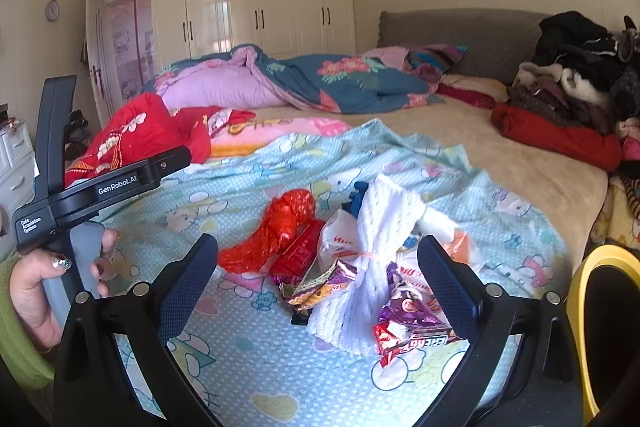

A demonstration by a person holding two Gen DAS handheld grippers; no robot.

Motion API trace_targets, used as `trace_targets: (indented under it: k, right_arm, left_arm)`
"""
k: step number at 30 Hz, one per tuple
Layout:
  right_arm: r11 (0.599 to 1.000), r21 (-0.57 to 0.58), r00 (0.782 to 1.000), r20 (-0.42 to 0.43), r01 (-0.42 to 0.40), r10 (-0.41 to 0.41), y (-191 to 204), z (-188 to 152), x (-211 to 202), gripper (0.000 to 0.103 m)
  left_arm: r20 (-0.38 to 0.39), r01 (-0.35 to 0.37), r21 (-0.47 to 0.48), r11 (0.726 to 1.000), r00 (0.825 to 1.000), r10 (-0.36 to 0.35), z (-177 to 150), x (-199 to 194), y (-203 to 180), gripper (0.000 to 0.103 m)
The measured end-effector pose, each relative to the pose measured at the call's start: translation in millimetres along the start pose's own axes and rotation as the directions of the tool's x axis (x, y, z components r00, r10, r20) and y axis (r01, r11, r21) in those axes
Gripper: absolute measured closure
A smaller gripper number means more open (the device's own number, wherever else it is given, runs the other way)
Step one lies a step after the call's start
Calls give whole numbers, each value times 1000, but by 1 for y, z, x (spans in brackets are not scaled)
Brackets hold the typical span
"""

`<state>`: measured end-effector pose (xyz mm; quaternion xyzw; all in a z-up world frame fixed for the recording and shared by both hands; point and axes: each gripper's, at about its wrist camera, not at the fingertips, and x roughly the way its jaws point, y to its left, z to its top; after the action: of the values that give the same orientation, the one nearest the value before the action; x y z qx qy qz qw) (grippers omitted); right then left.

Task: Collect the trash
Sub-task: 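Reach the left tool to the red plastic bag and close on it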

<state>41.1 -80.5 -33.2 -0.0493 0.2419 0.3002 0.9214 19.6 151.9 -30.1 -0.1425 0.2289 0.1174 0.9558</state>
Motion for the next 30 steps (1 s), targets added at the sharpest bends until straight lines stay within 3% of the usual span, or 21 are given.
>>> trace_targets:
  k: [2, 5, 13, 16, 21, 27, 29, 30]
  right_arm:
    - [1000, 25, 999, -29, -18, 18, -4, -1, 8, 8]
    - [998, 49, 996, -75, -35, 39, -10, -3, 19, 18]
    - [993, 103, 985, -158, -52, 68, -22, -7, 43, 36]
    - [993, 105, 982, -177, -53, 71, -23, -7, 49, 48]
    - [993, 97, 973, -212, -71, 90, -20, -9, 54, 77]
    - [991, 88, 975, -190, -104, 119, -15, -5, 47, 81]
    - [990, 83, 976, -177, -113, 127, -12, -3, 44, 82]
    - [990, 80, 977, -170, -117, 130, -12, -2, 42, 82]
  left_arm:
    - [-36, 36, 11, 999, 999, -35, -2, 10, -1, 11]
    - [-83, 120, 1, 993, 989, -119, -8, 23, -1, 11]
    - [-205, 190, -4, 982, 961, -187, -31, 50, -15, 12]
    - [-236, 214, -4, 977, 949, -209, -38, 56, -20, 19]
    - [-287, 244, -22, 970, 928, -240, -49, 65, -25, 30]
    - [-351, 238, -36, 971, 906, -236, -59, 75, -27, 47]
    - [-365, 232, -35, 972, 903, -229, -61, 77, -28, 63]
    - [-369, 230, -34, 972, 901, -226, -62, 78, -28, 66]
